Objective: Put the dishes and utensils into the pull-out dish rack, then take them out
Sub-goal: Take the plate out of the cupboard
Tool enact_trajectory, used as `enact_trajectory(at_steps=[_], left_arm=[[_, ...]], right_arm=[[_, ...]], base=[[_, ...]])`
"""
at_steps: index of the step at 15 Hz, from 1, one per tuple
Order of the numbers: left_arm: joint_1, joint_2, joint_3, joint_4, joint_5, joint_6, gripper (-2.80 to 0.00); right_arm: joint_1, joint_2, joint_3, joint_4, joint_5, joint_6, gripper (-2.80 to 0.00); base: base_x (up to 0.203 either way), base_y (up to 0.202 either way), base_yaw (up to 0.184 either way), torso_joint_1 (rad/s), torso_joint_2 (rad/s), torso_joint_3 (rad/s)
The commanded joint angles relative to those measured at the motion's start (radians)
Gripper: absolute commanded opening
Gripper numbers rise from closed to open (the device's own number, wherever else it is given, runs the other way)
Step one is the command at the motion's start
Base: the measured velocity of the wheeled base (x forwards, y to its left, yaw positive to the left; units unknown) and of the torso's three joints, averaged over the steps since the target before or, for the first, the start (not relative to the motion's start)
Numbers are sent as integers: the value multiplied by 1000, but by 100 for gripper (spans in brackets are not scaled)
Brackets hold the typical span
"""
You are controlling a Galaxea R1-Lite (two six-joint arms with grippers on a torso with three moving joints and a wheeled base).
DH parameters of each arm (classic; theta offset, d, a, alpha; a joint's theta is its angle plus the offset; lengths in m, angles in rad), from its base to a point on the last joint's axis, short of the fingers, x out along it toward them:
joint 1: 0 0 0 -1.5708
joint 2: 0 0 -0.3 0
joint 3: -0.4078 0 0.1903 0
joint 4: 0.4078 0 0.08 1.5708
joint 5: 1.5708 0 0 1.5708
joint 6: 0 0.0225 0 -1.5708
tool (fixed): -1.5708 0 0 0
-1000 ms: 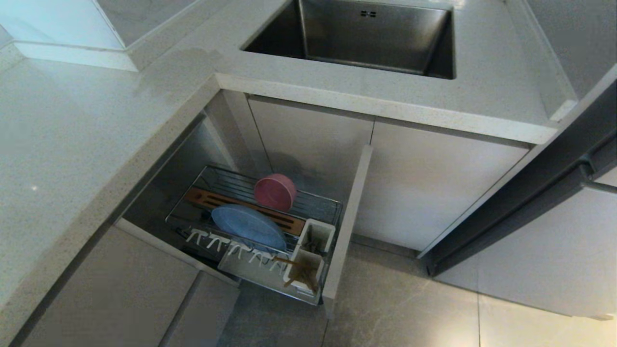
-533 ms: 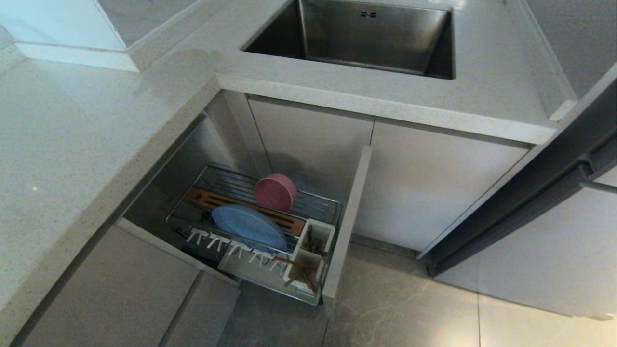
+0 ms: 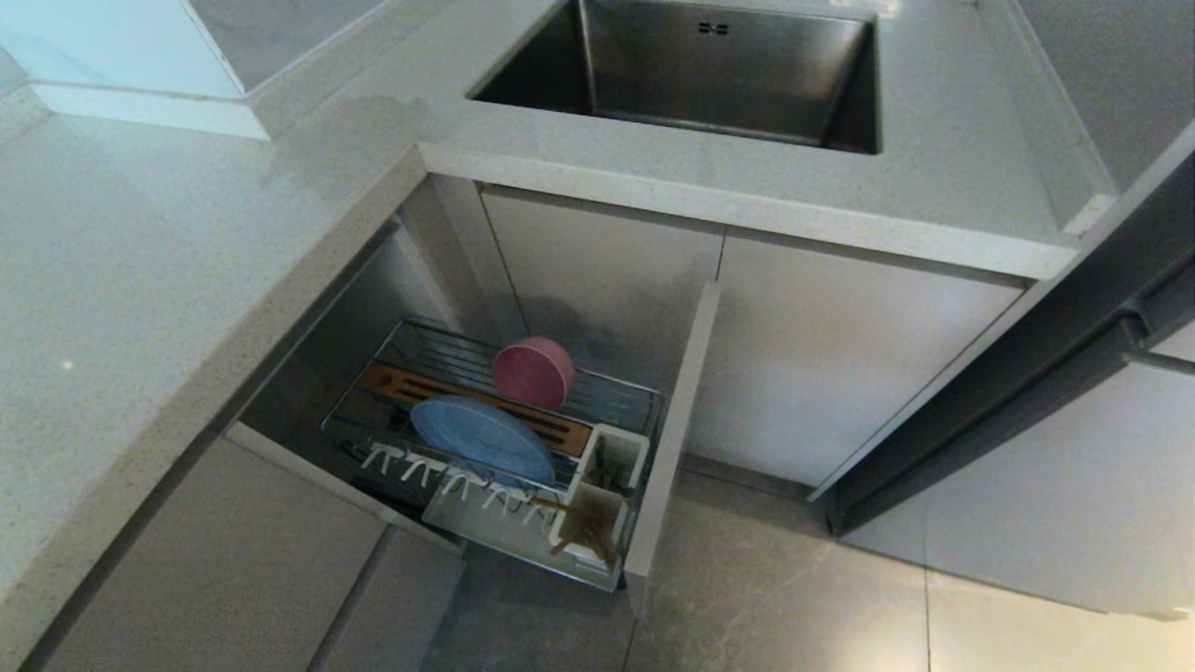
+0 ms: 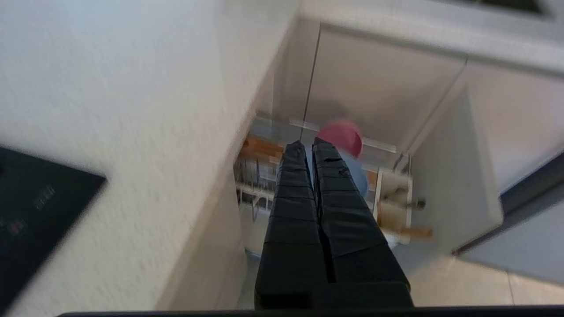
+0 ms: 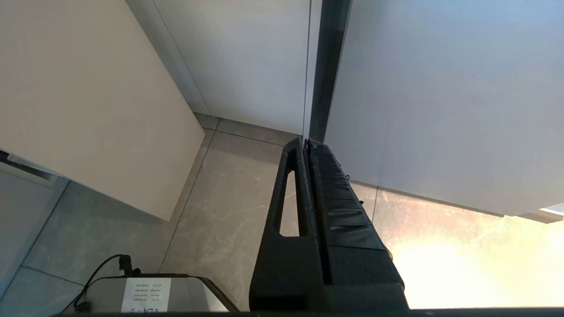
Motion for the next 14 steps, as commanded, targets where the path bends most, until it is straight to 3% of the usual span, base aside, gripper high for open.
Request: enact_trajectory(at_steps=[1,4,7,14], left_arm=[[-9,-74,103,-3,-6,7,-280],[-13,-176,237,-7,-66,24,-280],[-13,-183,347,-55,-81,25,-280],[-13,-184,746,-526,-55,63,-280]], right_arm=[[0,-1,0,0,0,0,-280],[0,-1,0,0,0,0,-280],[0,-1,0,0,0,0,-280],[0,-1,0,0,0,0,-280]], base=[[0,0,0,0,0,0],[0,0,0,0,0,0],[0,0,0,0,0,0],[0,0,0,0,0,0]])
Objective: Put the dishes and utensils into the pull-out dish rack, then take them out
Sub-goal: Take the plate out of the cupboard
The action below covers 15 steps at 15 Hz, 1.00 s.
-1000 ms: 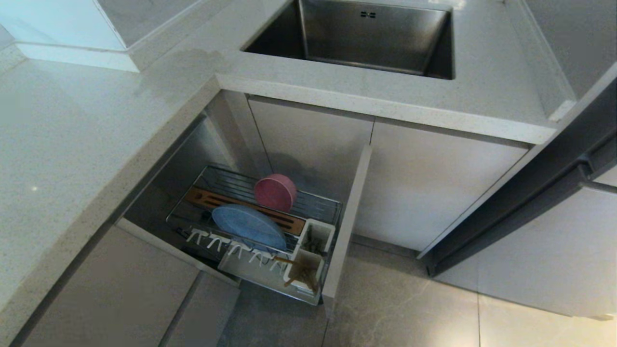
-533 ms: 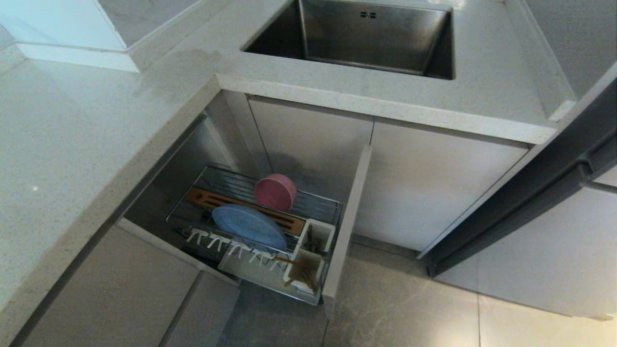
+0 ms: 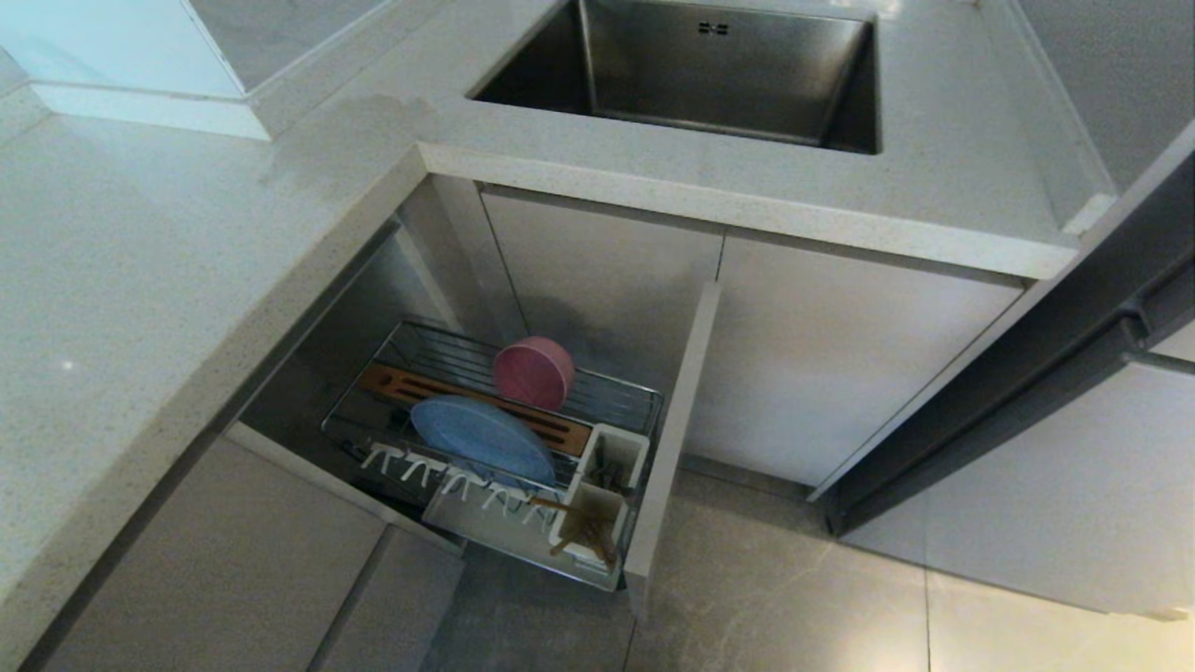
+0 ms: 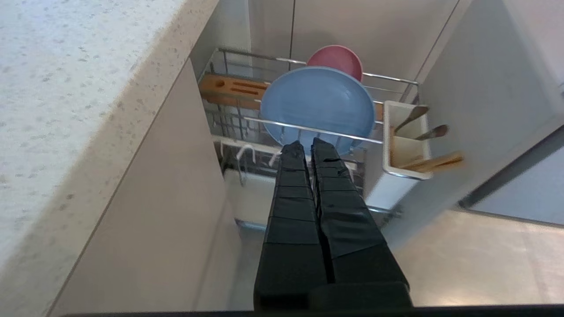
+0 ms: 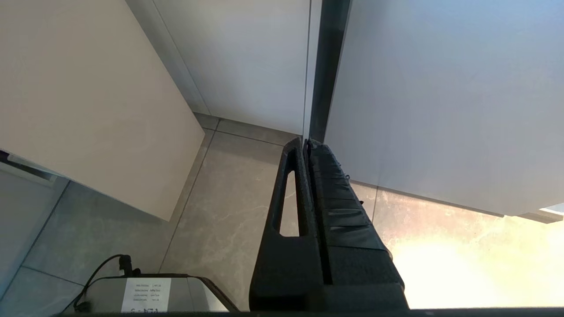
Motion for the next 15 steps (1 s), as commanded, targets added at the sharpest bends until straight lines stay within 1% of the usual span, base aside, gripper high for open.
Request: enact_trajectory(at_steps=[1,2,5,7,9,10,12,13,15], left_arm=[[0,0,86,-60,16,18,-280],[0,0,85,-13,29,25,-280],[0,2,86,-13,38,12,-280],[0,2,86,-6,61,-47,-280],[0,1,86,-2,71,-81,-280],[0,0,86,-1,78,-88,-280],[0,0,86,-4,80,-81,-280],[0,1,86,-5,77,-66,-280],[0,0,86,-4,80,-66,-280]], right_arm=[[0,-1,0,0,0,0,-280],[0,-1,0,0,0,0,-280],[0,-1,0,0,0,0,-280],[0,-1,0,0,0,0,-280],[0,-1,0,0,0,0,-280],[0,-1,0,0,0,0,-280],[0,-1,0,0,0,0,-280],[0,-1,0,0,0,0,-280],[0,-1,0,0,0,0,-280]], base=[[0,0,0,0,0,0],[0,0,0,0,0,0],[0,0,0,0,0,0],[0,0,0,0,0,0],[0,0,0,0,0,0],[0,0,0,0,0,0],[0,0,0,0,0,0],[0,0,0,0,0,0],[0,0,0,0,0,0]])
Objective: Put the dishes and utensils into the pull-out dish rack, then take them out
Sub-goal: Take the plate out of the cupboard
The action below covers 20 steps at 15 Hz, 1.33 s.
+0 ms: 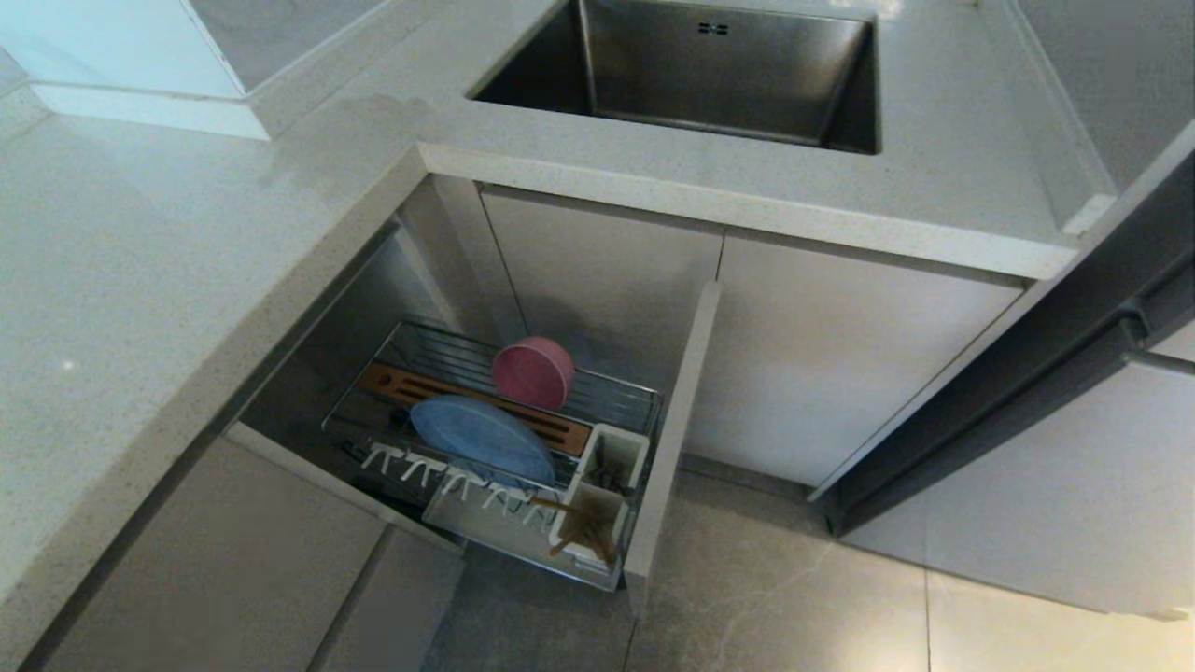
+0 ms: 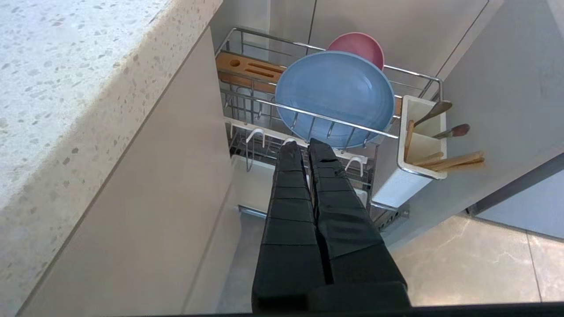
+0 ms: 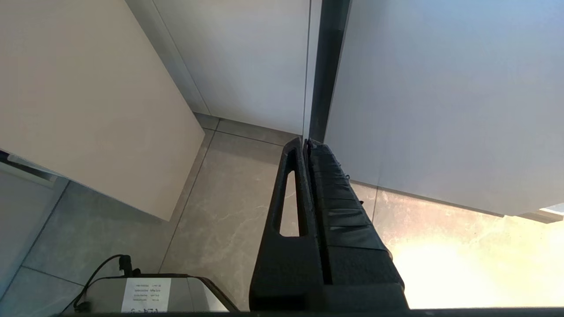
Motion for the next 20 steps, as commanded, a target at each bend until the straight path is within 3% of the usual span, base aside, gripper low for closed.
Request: enact_trajectory(at_steps=[1,4,8,11,13,17,20], left_arm=[[0,2,40,-1,3,0,-280],[0,2,40,1,3,-2,-280],[0,2,40,16,23,-105,-280],[0,2,40,20,25,-97,-280],[0,2,40,13,33,-30,-280],[0,2,37,55,4,222,-280],[0,1,40,55,4,181,-280]], right_arm=[[0,-1,0,0,0,0,-280],[0,-1,0,0,0,0,-280],[0,-1,0,0,0,0,-280],[0,-1,0,0,0,0,-280],[0,-1,0,0,0,0,-280],[0,-1,0,0,0,0,-280],[0,-1,0,0,0,0,-280]], base=[[0,0,0,0,0,0],[0,0,0,0,0,0],[0,0,0,0,0,0],[0,0,0,0,0,0],[0,0,0,0,0,0],[0,0,0,0,0,0],[0,0,0,0,0,0]])
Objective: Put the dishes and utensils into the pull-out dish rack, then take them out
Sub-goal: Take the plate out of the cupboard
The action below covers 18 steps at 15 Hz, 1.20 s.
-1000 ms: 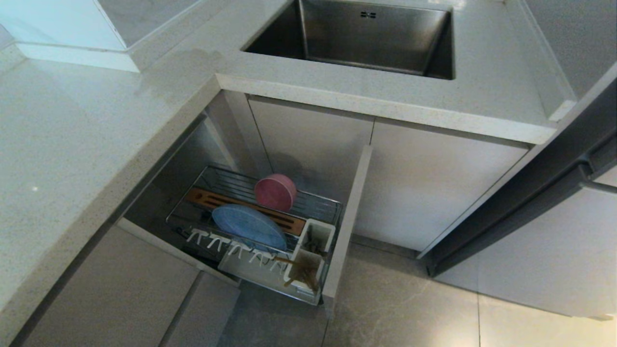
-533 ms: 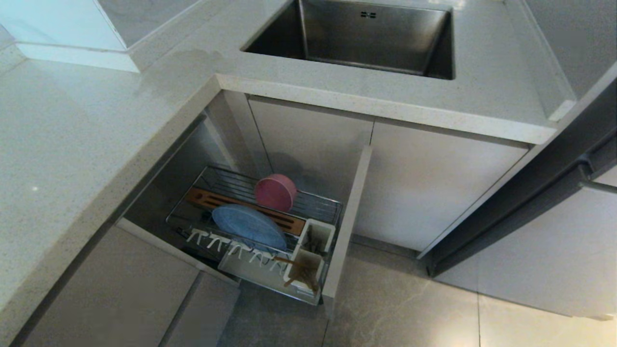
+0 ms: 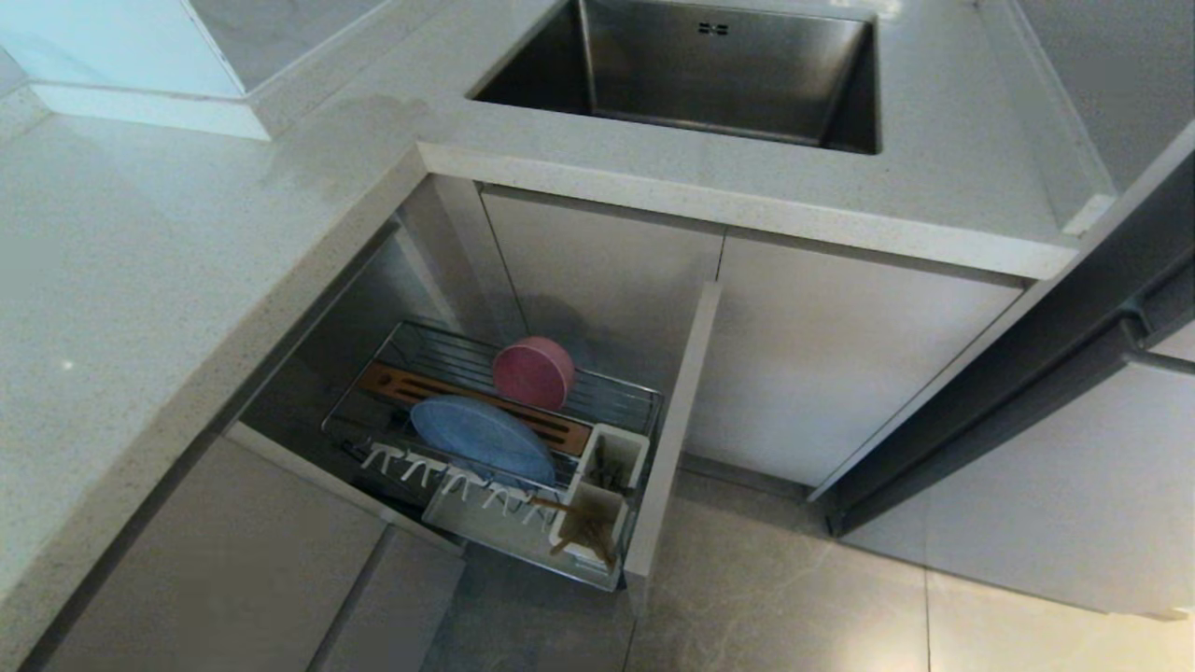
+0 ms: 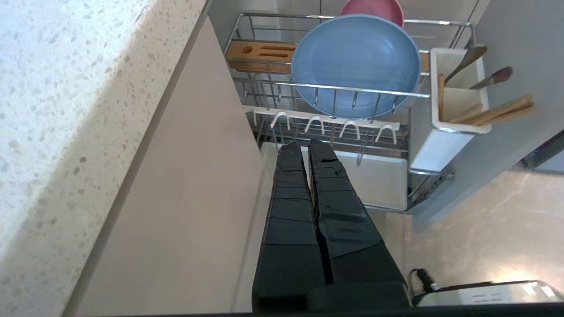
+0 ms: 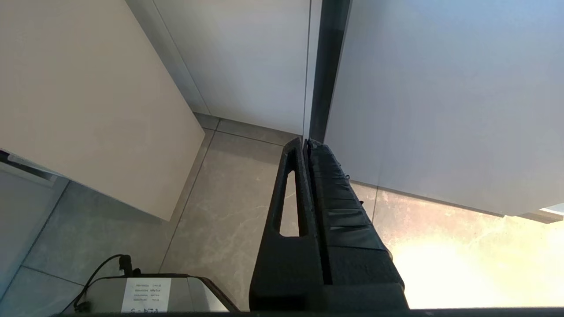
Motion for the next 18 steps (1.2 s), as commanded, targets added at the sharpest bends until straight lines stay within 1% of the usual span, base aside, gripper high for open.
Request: enact_trajectory(at_steps=[1,2,3,9,10,12,14,16,18], left_arm=[[0,0,40,-1,6,-44,-280],[0,0,40,-1,8,-85,-280],[0,0,40,-2,13,-93,-280],[0,0,36,-6,15,-96,-280],[0,0,8,-12,16,-104,-280],[0,6,-111,22,15,-120,-280],[0,50,-309,111,10,-127,-280],[0,179,-498,165,8,-141,-280],[1,335,-666,191,10,-151,-280]], right_arm=[[0,-1,0,0,0,0,-280],[0,-1,0,0,0,0,-280],[0,-1,0,0,0,0,-280],[0,-1,0,0,0,0,-280],[0,-1,0,0,0,0,-280],[0,-1,0,0,0,0,-280],[0,-1,0,0,0,0,-280],[0,-1,0,0,0,0,-280],[0,-1,0,0,0,0,-280]], base=[[0,0,0,0,0,0],[0,0,0,0,0,0],[0,0,0,0,0,0],[0,0,0,0,0,0],[0,0,0,0,0,0],[0,0,0,0,0,0],[0,0,0,0,0,0],[0,0,0,0,0,0],[0,0,0,0,0,0]])
